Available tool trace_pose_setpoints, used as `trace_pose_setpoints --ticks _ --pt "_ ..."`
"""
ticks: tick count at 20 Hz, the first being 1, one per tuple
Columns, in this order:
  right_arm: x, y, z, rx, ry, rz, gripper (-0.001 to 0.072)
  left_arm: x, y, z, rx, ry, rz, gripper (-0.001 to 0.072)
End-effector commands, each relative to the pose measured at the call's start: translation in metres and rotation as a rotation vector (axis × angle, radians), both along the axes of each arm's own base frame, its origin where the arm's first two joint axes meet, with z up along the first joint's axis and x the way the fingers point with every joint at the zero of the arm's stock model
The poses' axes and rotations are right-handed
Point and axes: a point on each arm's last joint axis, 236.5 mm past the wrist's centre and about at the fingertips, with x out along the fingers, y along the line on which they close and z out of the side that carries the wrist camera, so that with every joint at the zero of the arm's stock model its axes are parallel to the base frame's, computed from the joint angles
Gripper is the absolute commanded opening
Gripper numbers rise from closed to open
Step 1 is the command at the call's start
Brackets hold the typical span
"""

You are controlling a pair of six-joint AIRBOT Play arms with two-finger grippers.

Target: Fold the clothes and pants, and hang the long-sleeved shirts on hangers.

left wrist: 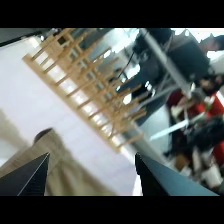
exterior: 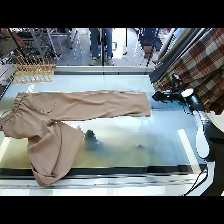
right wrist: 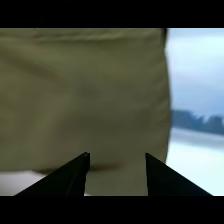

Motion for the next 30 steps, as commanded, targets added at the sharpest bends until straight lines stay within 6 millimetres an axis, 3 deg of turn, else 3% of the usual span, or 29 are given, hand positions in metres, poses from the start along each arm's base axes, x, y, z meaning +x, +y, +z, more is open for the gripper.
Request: trace_pose_setpoints --ticks 1,3,4,5,8,11,14,18,23,24,26,28,30 --pt "-0.103 0.069 0.032 0.158 0.229 0.387 0.0378 -0.096 0.008 -0.075 0.019 0.502 -0.075 0.0540" --pt "-0.127 0.110 0.055 0.172 0.228 0.475 0.0358 -0.147 0.007 -0.117 0.038 0.773 -0.116 0.0540" --pt "-0.136 0.131 0.062 0.171 0.231 0.499 0.0358 -0.159 0.003 -0.130 0.035 0.840 -0.144 0.0540" --pt "-0.147 0.155 0.067 0.181 0.262 0.516 0.0359 -0.159 -0.004 -0.139 0.015 0.851 -0.162 0.0539" --pt "-0.179 0.223 0.049 0.186 0.406 0.533 0.0367 -0.144 -0.016 -0.158 -0.041 0.827 -0.191 0.0540" --pt "-0.205 0.286 0.005 0.170 0.495 0.480 0.0507 -0.124 -0.019 -0.174 -0.100 0.767 -0.184 0.0540" --pt "-0.234 0.342 -0.038 0.223 0.567 0.450 0.0515 -0.103 -0.012 -0.187 -0.128 0.701 -0.136 0.0539" --pt "-0.253 0.413 -0.077 0.318 0.618 0.490 0.0514 -0.080 -0.018 -0.198 -0.156 0.646 -0.119 0.0539" --pt "-0.262 0.462 -0.098 0.336 0.636 0.544 0.0500 -0.059 -0.020 -0.196 -0.101 0.622 -0.095 0.0524" --pt "-0.263 0.468 -0.101 0.338 0.650 0.537 0.0492 -0.057 -0.021 -0.196 -0.094 0.621 -0.094 0.0440" --pt "-0.263 0.477 -0.104 0.342 0.659 0.540 0.0444 -0.052 -0.026 -0.198 -0.092 0.623 -0.105 0.0372" --pt "-0.257 0.483 -0.103 0.348 0.642 0.546 0.0383 -0.052 -0.031 -0.201 -0.100 0.630 -0.119 0.0126" --pt "-0.249 0.488 -0.101 0.361 0.632 0.525 0.0361 -0.052 -0.034 -0.202 -0.106 0.635 -0.130 0.0086"
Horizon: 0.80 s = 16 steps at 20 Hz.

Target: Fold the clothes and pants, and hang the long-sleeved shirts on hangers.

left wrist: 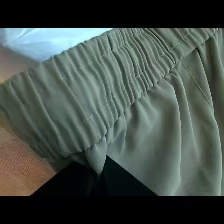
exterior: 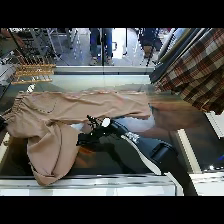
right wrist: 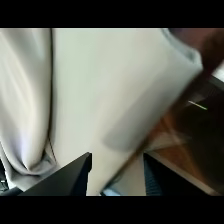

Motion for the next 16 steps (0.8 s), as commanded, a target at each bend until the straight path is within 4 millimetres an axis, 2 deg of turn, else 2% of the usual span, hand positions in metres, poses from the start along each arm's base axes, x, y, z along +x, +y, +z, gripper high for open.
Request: trace_pose_setpoints --ticks 1,3,4,5,6,7,8,9,10,11,12,13,14,16 --pt "0.009 0.013 0.000 0.017 0.003 -0.023 0.0324 0.001 -0.006 -0.002 -0.013 0.006 -0.014 0.0026" --pt "0.006 0.024 0.005 0.055 0.025 -0.017 0.0247 -0.001 -0.009 -0.003 -0.024 0.011 -0.022 0.0017" --pt "0.007 0.029 0.010 0.079 -0.001 0.003 0.0029 -0.001 -0.012 -0.003 -0.032 0.015 -0.030 0.0017" --pt "0.008 0.031 0.016 0.089 -0.038 0.024 0.0015 -0.002 -0.015 -0.001 -0.040 0.018 -0.042 0.0017" --pt "0.012 0.022 0.024 0.063 -0.103 0.073 0.0013 -0.004 -0.017 0.004 -0.035 0.017 -0.065 0.0016" --pt "0.019 -0.001 0.028 -0.030 -0.194 0.143 0.0013 -0.005 -0.018 0.016 -0.013 0.010 -0.114 0.0015" --pt "0.037 -0.053 0.026 -0.242 -0.291 0.190 0.0013 -0.007 -0.018 0.032 0.008 0.001 -0.165 0.0015" --pt "0.060 -0.120 0.031 -0.491 -0.376 0.196 0.0013 -0.009 -0.017 0.052 0.026 -0.013 -0.207 0.0015" --pt "0.083 -0.193 0.053 -0.732 -0.447 0.169 0.0013 -0.009 -0.015 0.073 0.039 -0.030 -0.230 0.0015" --pt "0.089 -0.247 0.081 -0.861 -0.461 0.137 0.0013 -0.008 -0.013 0.095 0.063 -0.051 -0.244 0.0014" --pt "0.080 -0.289 0.109 -0.917 -0.436 0.098 0.0013 -0.007 -0.012 0.112 0.086 -0.068 -0.250 0.0014" --pt "0.064 -0.317 0.129 -0.934 -0.410 0.065 0.0013 -0.008 -0.015 0.123 0.098 -0.076 -0.260 0.0013" --pt "0.044 -0.340 0.148 -0.942 -0.403 0.018 0.0013 -0.010 -0.022 0.126 0.093 -0.070 -0.280 0.0013" --pt "0.003 -0.370 0.183 -0.940 -0.413 -0.116 0.0013 -0.021 -0.043 0.111 0.068 0.022 -0.367 0.0013"
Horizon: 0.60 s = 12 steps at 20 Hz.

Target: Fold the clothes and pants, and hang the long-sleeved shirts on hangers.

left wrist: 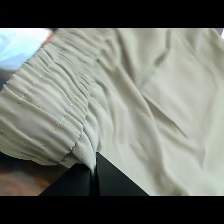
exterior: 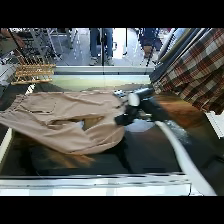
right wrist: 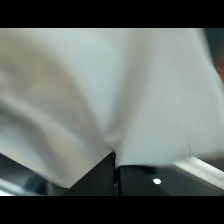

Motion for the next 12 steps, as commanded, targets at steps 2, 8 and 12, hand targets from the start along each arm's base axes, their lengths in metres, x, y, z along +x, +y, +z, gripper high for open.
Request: trace_pose_setpoints --ticks 2,8,12 --pt "-0.052 -0.098 0.097 -0.038 -0.239 -0.279 0.0013 -0.032 -0.043 -0.023 0.013 0.227 -0.201 0.0013" --pt "0.091 -0.170 0.042 0.174 -0.371 -0.555 0.0016 -0.054 -0.094 -0.066 0.004 0.472 -0.386 0.0015" --pt "0.141 -0.222 -0.032 0.426 -0.279 -0.663 0.0434 -0.043 -0.108 -0.070 0.009 0.472 -0.404 0.0097"
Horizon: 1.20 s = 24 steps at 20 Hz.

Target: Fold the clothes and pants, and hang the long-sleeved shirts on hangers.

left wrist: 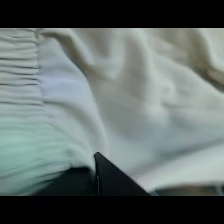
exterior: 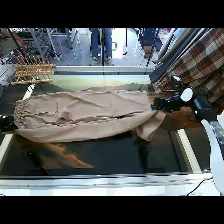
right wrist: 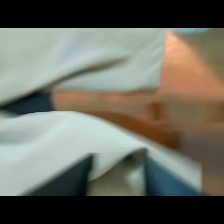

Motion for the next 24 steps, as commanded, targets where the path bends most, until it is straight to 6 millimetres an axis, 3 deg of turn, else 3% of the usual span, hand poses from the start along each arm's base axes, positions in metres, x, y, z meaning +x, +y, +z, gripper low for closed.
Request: trace_pose_setpoints --ticks 1,2,3,5,6,8,10,13,17,19,21,24 --pt "0.033 -0.050 -0.038 0.226 -0.045 -0.078 0.0432 0.004 -0.010 -0.005 0.006 0.025 -0.006 0.0257" --pt "0.022 -0.062 -0.042 0.223 -0.013 -0.068 0.0432 0.004 -0.008 -0.005 0.001 0.028 0.030 0.0402" --pt "0.004 -0.069 -0.048 0.229 0.045 -0.032 0.0425 0.002 -0.004 -0.005 -0.007 0.038 0.066 0.0422" --pt "-0.035 -0.073 -0.061 0.267 0.159 0.031 0.0419 -0.010 0.004 -0.002 -0.031 0.068 0.125 0.0422" --pt "-0.052 -0.075 -0.072 0.286 0.200 0.029 0.0382 -0.019 0.007 0.000 -0.047 0.089 0.143 0.0421" --pt "-0.075 -0.073 -0.094 0.310 0.238 0.010 0.0381 -0.035 0.010 0.006 -0.122 0.108 0.190 0.0422" --pt "-0.090 -0.059 -0.114 0.330 0.267 0.052 0.0382 -0.037 0.004 0.014 -0.250 0.054 0.252 0.0421" --pt "-0.082 -0.053 -0.129 0.312 0.226 0.026 0.0382 -0.060 0.004 0.004 -0.334 0.061 0.342 0.0420" --pt "-0.058 -0.058 -0.122 0.335 0.136 -0.047 0.0418 -0.083 0.026 -0.018 -0.293 0.024 0.502 0.0421" --pt "-0.043 -0.063 -0.115 0.372 0.086 -0.125 0.0446 -0.083 0.034 -0.025 -0.280 0.017 0.555 0.0431" --pt "-0.036 -0.068 -0.113 0.378 0.066 -0.171 0.0519 -0.075 0.044 -0.027 -0.257 -0.008 0.613 0.0487" --pt "-0.031 -0.071 -0.112 0.377 0.046 -0.192 0.0519 -0.067 0.056 -0.027 -0.231 -0.041 0.668 0.0487"
